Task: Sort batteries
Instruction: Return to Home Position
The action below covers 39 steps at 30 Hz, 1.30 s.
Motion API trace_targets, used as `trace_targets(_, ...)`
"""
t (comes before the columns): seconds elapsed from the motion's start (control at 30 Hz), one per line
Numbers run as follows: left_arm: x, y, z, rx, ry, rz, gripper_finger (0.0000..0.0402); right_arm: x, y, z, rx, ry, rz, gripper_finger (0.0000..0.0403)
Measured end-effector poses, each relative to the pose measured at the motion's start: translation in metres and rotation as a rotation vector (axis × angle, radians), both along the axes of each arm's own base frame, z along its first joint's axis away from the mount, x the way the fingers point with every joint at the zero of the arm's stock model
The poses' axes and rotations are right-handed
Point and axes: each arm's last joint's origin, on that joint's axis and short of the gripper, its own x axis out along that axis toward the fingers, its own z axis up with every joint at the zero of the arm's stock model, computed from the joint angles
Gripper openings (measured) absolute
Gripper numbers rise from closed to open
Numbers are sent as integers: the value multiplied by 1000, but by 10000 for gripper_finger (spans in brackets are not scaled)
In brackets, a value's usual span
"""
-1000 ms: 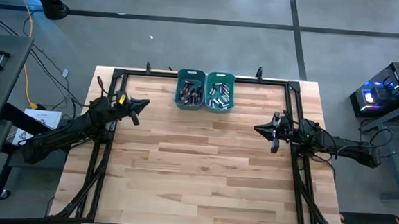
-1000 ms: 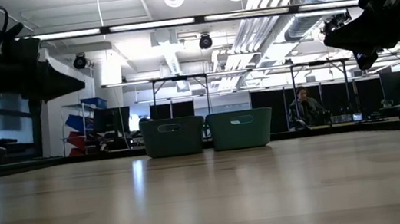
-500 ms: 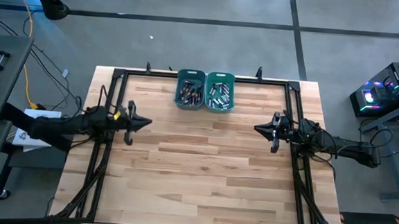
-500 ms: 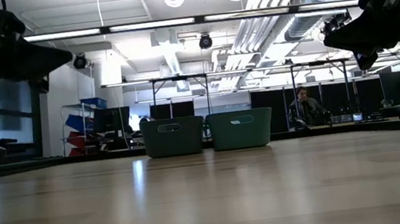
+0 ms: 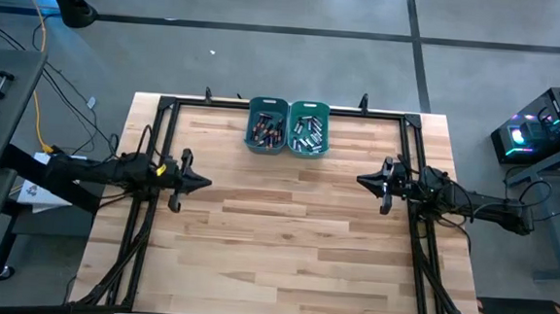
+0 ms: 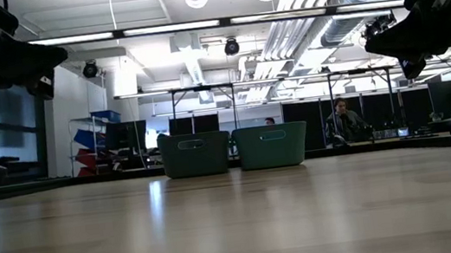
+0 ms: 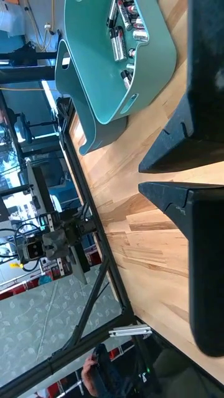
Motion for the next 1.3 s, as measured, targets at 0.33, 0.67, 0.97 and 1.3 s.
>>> trace_targets(0.33, 0, -3, 0, -18, 0, -29, 0, 0, 0, 0, 0, 0, 0, 28)
trace_targets(0.67, 0, -3, 0, -18, 0, -29, 0, 0, 0, 0, 0, 0, 0, 28)
trace_targets(0.97, 0, -3, 0, -18, 0, -29, 0, 0, 0, 0, 0, 0, 0, 28)
trace_targets(1.3, 0, -3, 0, -18, 0, -29, 0, 0, 0, 0, 0, 0, 0, 28)
